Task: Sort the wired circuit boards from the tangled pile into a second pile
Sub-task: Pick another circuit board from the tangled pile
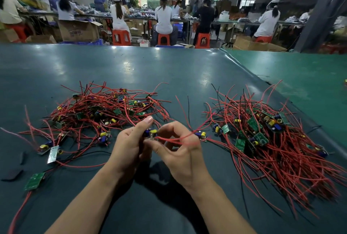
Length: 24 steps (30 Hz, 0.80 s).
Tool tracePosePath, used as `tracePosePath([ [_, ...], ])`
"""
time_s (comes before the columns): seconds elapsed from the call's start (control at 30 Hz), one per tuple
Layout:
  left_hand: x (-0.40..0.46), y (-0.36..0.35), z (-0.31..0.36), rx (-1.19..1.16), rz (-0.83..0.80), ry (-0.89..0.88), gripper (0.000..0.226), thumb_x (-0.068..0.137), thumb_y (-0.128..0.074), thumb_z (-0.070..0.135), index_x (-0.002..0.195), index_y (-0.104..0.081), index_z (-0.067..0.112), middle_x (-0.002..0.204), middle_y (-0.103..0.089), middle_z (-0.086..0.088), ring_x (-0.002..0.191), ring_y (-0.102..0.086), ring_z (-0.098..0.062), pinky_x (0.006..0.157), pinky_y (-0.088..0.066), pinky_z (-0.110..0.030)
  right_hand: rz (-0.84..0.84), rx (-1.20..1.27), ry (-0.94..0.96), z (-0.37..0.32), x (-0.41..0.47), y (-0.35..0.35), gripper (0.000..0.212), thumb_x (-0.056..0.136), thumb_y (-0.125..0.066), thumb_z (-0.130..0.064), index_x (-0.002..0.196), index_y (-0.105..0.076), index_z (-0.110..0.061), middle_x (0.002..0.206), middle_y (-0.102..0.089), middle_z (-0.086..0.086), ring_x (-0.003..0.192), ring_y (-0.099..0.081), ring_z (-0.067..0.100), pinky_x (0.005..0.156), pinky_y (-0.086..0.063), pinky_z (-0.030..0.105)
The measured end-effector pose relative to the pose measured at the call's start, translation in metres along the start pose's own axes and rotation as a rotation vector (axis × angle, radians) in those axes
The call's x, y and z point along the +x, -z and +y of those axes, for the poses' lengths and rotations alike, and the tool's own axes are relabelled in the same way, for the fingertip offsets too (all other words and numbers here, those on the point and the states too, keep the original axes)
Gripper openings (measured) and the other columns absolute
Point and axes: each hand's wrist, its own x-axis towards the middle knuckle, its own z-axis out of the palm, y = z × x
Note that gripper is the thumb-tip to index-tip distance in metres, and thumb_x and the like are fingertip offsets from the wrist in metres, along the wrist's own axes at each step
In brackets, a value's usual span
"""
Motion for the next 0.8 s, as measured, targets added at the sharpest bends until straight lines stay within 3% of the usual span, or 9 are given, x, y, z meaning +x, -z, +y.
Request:
tracePosePath([
  [0.07, 0.000, 0.000, -0.001, 0.020, 0.012, -0.012, 0.053, 0.069, -0.066, 0.057, 0.041, -0.039, 0.021, 0.036, -0.028, 0.001, 0.029, -0.024, -0.013, 0.037, -0.019, -0.015, -0.025, -0.079, 0.055, 0.000, 0.000, -0.002, 0.018, 0.081, -0.077, -0.031, 0.078, -0.061, -0.023, 0.068, -0.063, -0.007, 0.060, -0.057, 0.010, 0.059, -0.051, 0.031],
  [0.13, 0.000, 0.001, -0.002, 0.029, 0.004, -0.031, 0.059, 0.069, -0.063, 0.065, 0.039, -0.043, 0.018, 0.036, -0.032, -0.002, 0.030, -0.028, -0.014, 0.039, -0.022, -0.015, 0.042, -0.179, 0.118, 0.004, 0.001, -0.002, 0.024, 0.087, -0.070, -0.037, 0.076, -0.063, -0.016, 0.065, -0.062, -0.004, 0.057, -0.056, 0.011, 0.056, -0.048, 0.032],
  [0.23, 0.001, 0.001, -0.002, -0.026, -0.021, -0.052, 0.057, 0.064, -0.062, 0.069, 0.048, -0.061, 0.015, 0.041, -0.043, -0.005, 0.032, -0.034, -0.015, 0.041, -0.024, -0.018, 0.244, -0.223, 0.106, 0.007, 0.004, 0.002, 0.033, 0.092, -0.063, -0.038, 0.068, -0.057, -0.018, 0.057, -0.056, -0.004, 0.050, -0.049, 0.010, 0.051, -0.041, 0.025],
  [0.33, 0.001, 0.000, -0.003, -0.042, 0.017, -0.076, 0.054, 0.070, -0.065, 0.064, 0.051, -0.064, 0.013, 0.041, -0.043, -0.006, 0.033, -0.032, -0.015, 0.042, -0.023, -0.020, 0.545, -0.182, 0.028, 0.001, 0.010, 0.011, 0.036, 0.091, -0.060, -0.045, 0.067, -0.055, -0.020, 0.053, -0.054, -0.003, 0.045, -0.046, 0.011, 0.046, -0.039, 0.028],
  [0.47, -0.002, 0.005, -0.004, 0.106, 0.181, -0.290, 0.051, 0.080, -0.065, 0.055, 0.055, -0.061, 0.011, 0.042, -0.046, -0.003, 0.034, -0.034, -0.012, 0.038, -0.027, -0.017, 0.972, 0.411, -0.220, -0.004, 0.019, 0.033, 0.032, 0.094, -0.064, -0.035, 0.072, -0.048, -0.018, 0.046, -0.050, -0.007, 0.033, -0.040, 0.008, 0.033, -0.031, 0.020],
  [0.53, -0.001, 0.012, -0.006, 0.409, 0.308, -0.497, 0.046, 0.085, -0.068, 0.049, 0.060, -0.060, 0.011, 0.048, -0.054, 0.003, 0.041, -0.043, -0.011, 0.042, -0.035, -0.022, 0.977, 0.524, -0.345, 0.002, 0.020, 0.036, 0.037, 0.096, -0.061, -0.036, 0.069, -0.046, -0.015, 0.044, -0.046, -0.007, 0.032, -0.037, 0.008, 0.032, -0.028, 0.018],
  [0.63, 0.002, 0.024, -0.005, 0.907, 0.537, -0.724, 0.016, 0.086, -0.072, 0.027, 0.078, -0.065, 0.015, 0.072, -0.064, 0.005, 0.071, -0.053, -0.016, 0.070, -0.039, -0.024, 0.851, 0.494, -0.432, 0.008, 0.019, 0.024, 0.039, 0.098, -0.057, -0.035, 0.067, -0.048, -0.014, 0.043, -0.045, -0.005, 0.031, -0.035, 0.009, 0.033, -0.026, 0.016],
  [0.7, 0.006, 0.031, -0.005, 1.111, 0.629, -0.682, 0.016, 0.083, -0.072, 0.018, 0.097, -0.068, 0.010, 0.095, -0.065, -0.008, 0.094, -0.051, -0.028, 0.087, -0.037, -0.034, 0.803, 0.414, -0.435, 0.008, 0.019, 0.019, 0.040, 0.098, -0.057, -0.034, 0.065, -0.049, -0.014, 0.044, -0.046, -0.003, 0.032, -0.034, 0.011, 0.033, -0.026, 0.018],
  [0.8, 0.010, 0.039, -0.005, 1.247, 0.648, -0.366, 0.042, 0.086, -0.067, 0.025, 0.126, -0.060, 0.012, 0.127, -0.056, -0.013, 0.123, -0.041, -0.036, 0.101, -0.033, -0.047, 0.794, 0.364, -0.405, 0.008, 0.019, 0.021, 0.042, 0.098, -0.057, -0.033, 0.062, -0.049, -0.013, 0.045, -0.046, -0.001, 0.038, -0.035, 0.014, 0.037, -0.026, 0.020],
])
